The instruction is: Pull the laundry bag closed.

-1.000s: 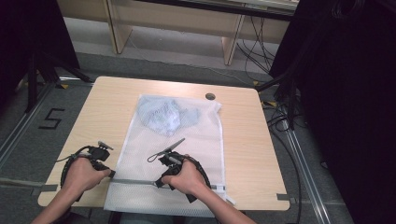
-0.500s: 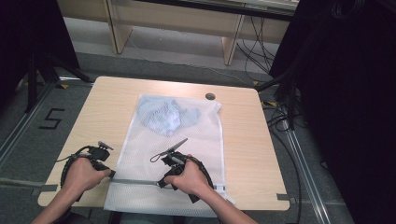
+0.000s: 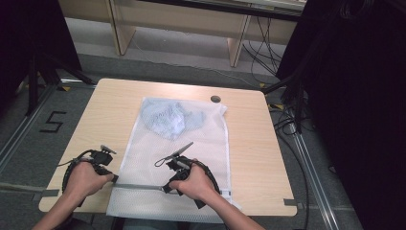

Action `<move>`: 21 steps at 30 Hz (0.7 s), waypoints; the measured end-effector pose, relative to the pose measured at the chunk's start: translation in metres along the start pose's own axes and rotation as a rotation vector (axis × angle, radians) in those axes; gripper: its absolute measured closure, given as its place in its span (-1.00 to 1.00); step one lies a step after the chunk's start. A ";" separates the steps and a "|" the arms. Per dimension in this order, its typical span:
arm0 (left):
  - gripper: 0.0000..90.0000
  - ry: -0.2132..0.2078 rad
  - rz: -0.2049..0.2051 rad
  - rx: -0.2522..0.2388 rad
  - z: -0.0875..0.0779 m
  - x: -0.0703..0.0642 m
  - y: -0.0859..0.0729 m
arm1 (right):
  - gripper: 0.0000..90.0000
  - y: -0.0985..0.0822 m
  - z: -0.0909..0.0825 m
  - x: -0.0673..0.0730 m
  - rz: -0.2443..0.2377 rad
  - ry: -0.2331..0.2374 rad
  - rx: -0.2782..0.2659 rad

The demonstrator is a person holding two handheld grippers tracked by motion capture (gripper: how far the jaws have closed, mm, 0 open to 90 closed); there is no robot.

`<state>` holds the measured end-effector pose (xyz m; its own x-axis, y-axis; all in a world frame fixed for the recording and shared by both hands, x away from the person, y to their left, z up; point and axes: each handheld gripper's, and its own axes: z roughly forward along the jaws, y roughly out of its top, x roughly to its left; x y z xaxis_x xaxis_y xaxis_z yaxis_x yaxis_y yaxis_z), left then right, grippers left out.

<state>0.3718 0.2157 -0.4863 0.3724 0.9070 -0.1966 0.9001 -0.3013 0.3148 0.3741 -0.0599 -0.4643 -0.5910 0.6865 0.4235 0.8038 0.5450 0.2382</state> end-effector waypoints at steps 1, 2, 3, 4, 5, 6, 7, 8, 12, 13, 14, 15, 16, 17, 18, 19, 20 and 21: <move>1.00 -0.001 0.000 0.000 0.000 0.000 0.000 | 0.93 0.000 -0.001 -0.001 -0.014 -0.003 -0.006; 1.00 -0.001 0.001 0.000 0.000 0.000 0.000 | 0.93 0.000 -0.001 -0.002 -0.026 -0.004 -0.013; 1.00 -0.001 0.000 0.000 0.000 0.000 0.000 | 0.93 0.000 -0.001 -0.003 -0.029 -0.001 -0.018; 1.00 -0.001 0.001 0.000 0.000 0.000 0.000 | 0.93 0.000 -0.001 -0.004 -0.039 0.000 -0.019; 1.00 -0.001 0.001 0.000 0.000 0.000 0.000 | 0.93 0.000 -0.001 -0.004 -0.039 0.000 -0.019; 1.00 -0.001 0.001 0.000 0.000 0.000 0.000 | 0.93 0.000 -0.002 -0.003 -0.028 0.000 -0.016; 1.00 0.000 0.001 0.000 0.000 0.000 0.000 | 0.93 -0.001 -0.002 -0.002 -0.011 -0.007 -0.009; 1.00 0.000 0.000 0.000 0.000 0.000 0.000 | 0.93 -0.001 -0.003 -0.002 -0.012 -0.002 -0.009; 1.00 0.001 0.001 0.000 0.000 0.000 0.000 | 0.93 -0.001 -0.004 -0.004 -0.021 -0.011 -0.014; 1.00 0.001 0.000 0.000 0.000 0.000 0.000 | 0.93 -0.002 -0.005 -0.004 -0.015 -0.007 -0.012; 1.00 0.000 0.001 0.001 0.000 0.000 0.000 | 0.93 -0.002 -0.006 -0.005 -0.016 -0.010 -0.001; 1.00 0.000 0.001 0.000 0.000 0.000 0.000 | 0.93 -0.002 -0.006 -0.005 -0.016 -0.010 -0.001; 1.00 0.000 0.000 0.000 0.000 0.000 0.000 | 0.93 -0.003 -0.007 -0.005 -0.002 -0.007 -0.006; 1.00 0.000 0.000 0.000 0.000 0.000 0.000 | 0.93 -0.003 -0.007 -0.005 -0.013 -0.016 -0.003; 1.00 0.000 0.000 0.000 0.000 0.000 0.000 | 0.93 -0.003 -0.008 -0.006 -0.012 -0.013 -0.007; 1.00 0.000 0.000 0.000 0.000 0.000 0.000 | 0.93 -0.003 -0.008 -0.006 -0.012 -0.013 -0.007; 1.00 0.000 0.000 0.000 0.000 0.000 0.000 | 0.93 -0.003 -0.008 -0.006 -0.015 -0.002 -0.007; 1.00 0.001 0.001 0.000 0.000 0.000 0.000 | 0.93 -0.004 -0.008 -0.007 -0.010 -0.009 -0.016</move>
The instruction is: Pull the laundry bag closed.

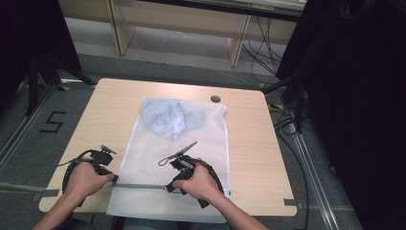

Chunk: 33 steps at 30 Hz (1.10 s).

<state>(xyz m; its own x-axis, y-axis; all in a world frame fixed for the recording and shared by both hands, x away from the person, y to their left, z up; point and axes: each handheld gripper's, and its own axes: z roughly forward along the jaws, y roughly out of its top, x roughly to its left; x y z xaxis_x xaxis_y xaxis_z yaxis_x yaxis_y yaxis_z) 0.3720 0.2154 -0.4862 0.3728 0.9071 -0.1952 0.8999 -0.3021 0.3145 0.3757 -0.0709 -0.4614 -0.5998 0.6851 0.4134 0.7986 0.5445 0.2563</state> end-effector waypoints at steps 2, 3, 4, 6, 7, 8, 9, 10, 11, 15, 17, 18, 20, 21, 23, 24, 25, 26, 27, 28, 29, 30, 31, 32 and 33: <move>1.00 0.000 0.000 0.000 0.000 0.000 0.000 | 0.93 -0.001 0.000 0.000 0.004 0.003 -0.002; 1.00 -0.001 0.001 0.000 0.000 0.000 0.000 | 0.93 -0.001 -0.001 -0.002 -0.012 -0.005 0.001; 1.00 -0.001 0.001 0.000 0.000 0.000 0.000 | 0.93 -0.001 -0.003 -0.002 0.004 -0.005 0.005; 1.00 0.001 0.000 -0.001 0.000 0.000 0.000 | 0.93 -0.001 -0.003 -0.004 -0.018 0.000 -0.003; 1.00 0.001 0.000 -0.001 0.000 0.000 0.000 | 0.93 -0.002 -0.004 -0.002 0.011 0.001 0.005; 1.00 0.000 0.000 -0.002 0.000 0.000 0.000 | 0.93 -0.002 -0.004 -0.003 0.005 -0.003 0.005; 1.00 0.001 0.000 -0.001 0.000 0.000 0.000 | 0.93 -0.002 -0.004 -0.002 0.006 -0.005 0.004; 1.00 0.001 -0.001 -0.002 0.000 0.000 0.000 | 0.93 -0.002 -0.004 -0.002 0.003 -0.003 0.000; 1.00 0.001 0.000 -0.002 0.000 0.000 0.000 | 0.93 -0.002 -0.005 -0.002 0.005 0.000 0.001; 1.00 -0.001 0.001 0.000 0.000 0.000 0.000 | 0.93 -0.003 -0.006 -0.003 0.009 -0.014 0.009; 1.00 0.000 0.001 -0.001 0.000 0.000 0.000 | 0.93 -0.004 -0.006 -0.004 0.009 -0.003 -0.009; 1.00 0.000 0.000 -0.002 0.000 0.000 0.000 | 0.93 -0.004 -0.006 -0.004 0.006 -0.003 -0.010; 1.00 0.000 0.000 -0.002 0.000 0.000 0.000 | 0.93 -0.004 -0.006 -0.005 -0.008 -0.001 -0.012; 1.00 0.000 0.001 -0.002 0.000 0.000 0.000 | 0.93 -0.004 -0.006 -0.004 0.004 -0.001 -0.009; 1.00 0.000 0.000 -0.002 0.000 0.000 0.000 | 0.93 -0.004 -0.007 -0.004 0.010 -0.008 0.003; 1.00 0.000 0.001 -0.002 0.000 0.000 0.000 | 0.93 -0.005 -0.008 -0.005 0.001 -0.010 0.001; 1.00 0.000 0.000 -0.001 0.000 0.000 0.000 | 0.93 -0.005 -0.008 -0.006 0.005 -0.004 -0.003; 1.00 -0.001 0.001 -0.001 0.000 0.000 0.000 | 0.93 -0.005 -0.009 -0.006 0.007 -0.006 0.000; 1.00 -0.001 0.001 -0.001 0.000 0.000 0.000 | 0.93 -0.005 -0.009 -0.006 0.012 -0.007 -0.001; 1.00 -0.001 0.000 -0.001 0.000 0.000 0.000 | 0.93 -0.005 -0.009 -0.006 0.012 -0.007 -0.001; 1.00 -0.001 0.000 -0.002 0.000 0.000 0.000 | 0.93 -0.006 -0.010 -0.006 0.004 -0.015 -0.009; 1.00 -0.001 0.000 -0.002 0.000 0.000 0.000 | 0.93 -0.006 -0.010 -0.006 0.004 -0.015 -0.009; 1.00 0.000 0.000 -0.002 0.000 0.000 0.000 | 0.93 -0.006 -0.011 -0.006 0.000 -0.005 -0.010; 1.00 0.000 0.000 -0.002 0.000 0.000 0.000 | 0.93 -0.006 -0.011 -0.005 0.013 -0.009 -0.004; 1.00 0.000 0.000 -0.002 0.000 0.000 0.000 | 0.93 -0.006 -0.011 -0.005 0.013 -0.009 -0.004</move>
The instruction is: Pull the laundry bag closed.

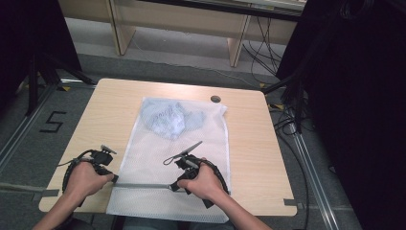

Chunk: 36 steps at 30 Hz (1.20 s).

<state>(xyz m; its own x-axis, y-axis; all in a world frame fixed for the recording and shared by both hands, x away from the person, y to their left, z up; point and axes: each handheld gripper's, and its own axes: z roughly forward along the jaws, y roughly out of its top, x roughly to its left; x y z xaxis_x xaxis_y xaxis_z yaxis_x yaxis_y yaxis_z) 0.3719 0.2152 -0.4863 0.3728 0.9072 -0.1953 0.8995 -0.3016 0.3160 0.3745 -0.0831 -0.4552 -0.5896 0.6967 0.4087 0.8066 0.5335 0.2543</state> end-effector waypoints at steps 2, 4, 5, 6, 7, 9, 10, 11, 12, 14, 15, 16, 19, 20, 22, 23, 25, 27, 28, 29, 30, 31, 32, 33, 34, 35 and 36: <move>1.00 -0.001 0.000 0.000 0.000 0.000 0.000 | 0.93 0.000 -0.001 -0.001 0.001 0.004 -0.002; 1.00 0.000 0.001 0.000 0.000 0.000 0.000 | 0.93 -0.001 0.000 -0.003 -0.016 -0.006 -0.003; 1.00 -0.001 0.001 0.000 0.000 0.000 0.000 | 0.93 -0.002 0.000 -0.003 -0.001 0.001 -0.012; 1.00 -0.001 0.001 0.000 0.000 0.000 0.000 | 0.93 -0.002 0.000 -0.003 -0.001 0.001 -0.012; 1.00 -0.001 0.001 0.000 0.000 0.000 0.000 | 0.93 -0.002 0.000 -0.003 0.000 -0.003 -0.011; 1.00 -0.002 0.001 0.001 0.000 0.000 0.000 | 0.93 -0.002 -0.002 -0.005 -0.005 0.002 -0.007; 1.00 -0.002 0.001 0.001 0.000 0.000 0.000 | 0.93 -0.002 -0.002 -0.005 -0.004 0.000 -0.004; 1.00 -0.002 0.001 0.001 0.000 0.000 0.000 | 0.93 -0.002 -0.002 -0.005 -0.003 -0.007 -0.003; 1.00 -0.002 0.001 0.001 0.000 0.000 0.000 | 0.93 -0.002 -0.002 -0.005 -0.003 -0.007 -0.003; 1.00 -0.002 0.001 0.000 0.000 0.000 0.000 | 0.93 -0.003 -0.003 -0.006 0.000 -0.002 -0.006; 1.00 -0.002 0.001 0.001 0.000 0.000 0.000 | 0.93 -0.004 -0.003 -0.007 0.016 -0.003 -0.014; 1.00 -0.002 0.001 0.001 0.000 0.000 0.000 | 0.93 -0.004 -0.003 -0.007 0.016 -0.003 -0.014; 1.00 -0.002 0.000 0.001 0.000 0.000 0.000 | 0.93 -0.005 -0.006 -0.010 0.004 0.012 -0.004; 1.00 -0.002 0.000 0.001 0.000 0.000 0.000 | 0.93 -0.005 -0.006 -0.010 0.004 0.012 -0.004; 1.00 -0.001 0.000 0.000 0.000 0.000 0.000 | 0.93 -0.007 -0.005 -0.010 0.022 0.012 -0.017; 1.00 0.000 0.000 0.000 0.000 0.000 0.000 | 0.93 -0.007 -0.006 -0.010 0.018 0.007 -0.007; 1.00 0.000 0.000 0.000 0.000 0.000 0.000 | 0.93 -0.007 -0.006 -0.010 0.018 0.007 -0.007; 1.00 -0.001 -0.001 -0.001 0.000 0.000 0.000 | 0.93 -0.007 -0.006 -0.011 0.006 0.007 -0.009; 1.00 -0.001 0.000 0.000 0.000 0.000 0.000 | 0.93 -0.008 -0.007 -0.011 0.025 0.010 -0.006; 1.00 -0.001 0.000 0.000 0.000 0.000 0.000 | 0.93 -0.008 -0.008 -0.012 0.011 -0.002 -0.005; 1.00 -0.001 0.001 0.000 0.000 0.000 0.000 | 0.93 -0.008 -0.008 -0.013 0.008 0.005 -0.011; 1.00 -0.001 0.000 0.000 0.000 0.000 0.000 | 0.93 -0.008 -0.008 -0.013 0.015 0.005 -0.008; 1.00 -0.001 0.000 0.000 0.000 0.000 0.000 | 0.93 -0.009 -0.007 -0.014 0.021 0.010 -0.027; 1.00 -0.001 0.000 0.000 0.000 0.000 0.000 | 0.93 -0.010 -0.008 -0.014 0.026 0.011 -0.024; 1.00 -0.001 0.000 0.000 0.000 0.000 0.000 | 0.93 -0.010 -0.008 -0.014 0.026 0.011 -0.024; 1.00 -0.001 0.000 0.000 0.000 0.000 0.000 | 0.93 -0.009 -0.009 -0.015 0.012 0.005 -0.010; 1.00 -0.001 0.000 0.000 0.000 0.000 0.000 | 0.93 -0.010 -0.010 -0.015 0.023 -0.001 -0.014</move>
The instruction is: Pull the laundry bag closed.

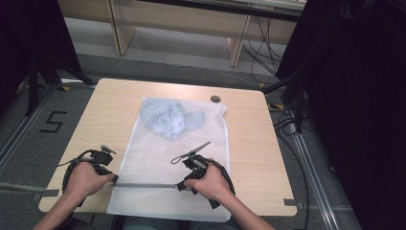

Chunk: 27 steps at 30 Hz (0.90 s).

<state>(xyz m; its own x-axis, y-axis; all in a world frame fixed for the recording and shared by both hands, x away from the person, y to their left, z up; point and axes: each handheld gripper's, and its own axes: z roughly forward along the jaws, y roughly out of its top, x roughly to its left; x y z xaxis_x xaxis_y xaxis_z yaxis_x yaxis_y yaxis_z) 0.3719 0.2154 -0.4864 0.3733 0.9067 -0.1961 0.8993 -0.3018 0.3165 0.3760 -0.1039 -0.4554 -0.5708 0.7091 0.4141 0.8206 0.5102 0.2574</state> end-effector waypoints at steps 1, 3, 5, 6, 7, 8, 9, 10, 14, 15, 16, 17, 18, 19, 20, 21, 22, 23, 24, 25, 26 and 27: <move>1.00 0.000 -0.001 0.000 0.000 0.000 0.000 | 0.93 0.000 0.000 0.000 0.004 0.003 0.000; 1.00 -0.002 -0.001 0.001 0.000 0.000 0.000 | 0.93 0.000 0.000 -0.001 -0.005 0.002 -0.002; 1.00 0.000 0.001 0.001 0.000 0.000 0.000 | 0.93 -0.001 0.000 -0.001 0.014 0.026 -0.005; 1.00 0.000 0.001 0.001 0.000 0.000 0.000 | 0.93 -0.001 0.000 0.000 0.017 0.025 -0.005; 1.00 0.000 0.001 0.001 0.000 0.000 0.000 | 0.93 -0.002 0.000 -0.001 0.016 0.024 -0.005; 1.00 -0.001 0.001 0.001 0.000 0.000 0.000 | 0.93 -0.002 0.000 -0.002 0.009 0.020 -0.007; 1.00 -0.002 0.000 0.000 0.000 0.000 0.000 | 0.93 -0.002 0.000 -0.002 0.004 0.015 -0.008; 1.00 -0.002 0.000 0.000 0.000 0.000 0.000 | 0.93 -0.002 0.000 -0.002 0.004 0.015 -0.008; 1.00 0.001 0.001 0.001 0.000 0.000 0.000 | 0.93 -0.002 -0.003 -0.004 0.011 0.000 0.013; 1.00 0.001 0.001 0.000 0.000 0.000 0.000 | 0.93 -0.003 -0.002 -0.005 0.019 0.006 0.006; 1.00 0.001 0.001 0.000 0.000 0.000 0.000 | 0.93 -0.003 -0.002 -0.005 0.019 0.006 0.006; 1.00 0.001 0.000 -0.001 0.000 0.000 0.000 | 0.93 -0.004 -0.001 -0.005 0.019 0.009 -0.013; 1.00 0.001 -0.001 -0.001 0.000 0.000 0.000 | 0.93 -0.004 -0.004 -0.006 0.008 0.004 0.017; 1.00 0.001 0.000 0.000 0.000 0.000 0.000 | 0.93 -0.004 -0.004 -0.006 0.020 -0.013 0.014; 1.00 0.001 0.001 0.001 0.000 0.000 0.000 | 0.93 -0.004 -0.004 -0.006 0.020 -0.013 0.014; 1.00 0.002 0.000 0.001 0.000 0.000 0.000 | 0.93 -0.005 -0.005 -0.008 0.005 -0.003 0.011; 1.00 0.001 -0.001 0.000 0.000 0.000 0.000 | 0.93 -0.005 -0.005 -0.008 0.030 0.006 0.008; 1.00 0.001 0.000 0.001 0.000 0.000 0.000 | 0.93 -0.006 -0.005 -0.008 0.040 0.043 0.010; 1.00 0.001 0.000 0.001 0.000 0.000 0.000 | 0.93 -0.006 -0.005 -0.008 0.040 0.043 0.010; 1.00 0.002 0.001 0.001 0.000 -0.001 0.000 | 0.93 -0.006 -0.005 -0.012 0.012 0.033 -0.002; 1.00 0.002 0.001 0.001 0.000 -0.001 0.000 | 0.93 -0.006 -0.005 -0.011 0.009 0.010 -0.004; 1.00 0.002 0.001 0.001 0.000 -0.001 0.000 | 0.93 -0.007 -0.007 -0.009 0.020 -0.013 0.004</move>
<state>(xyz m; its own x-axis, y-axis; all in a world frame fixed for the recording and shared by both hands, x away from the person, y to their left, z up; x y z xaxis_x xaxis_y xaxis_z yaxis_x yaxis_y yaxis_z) 0.3719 0.2149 -0.4863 0.3741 0.9069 -0.1941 0.8991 -0.3033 0.3158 0.3762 -0.1174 -0.4549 -0.5545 0.7253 0.4080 0.8318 0.4979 0.2455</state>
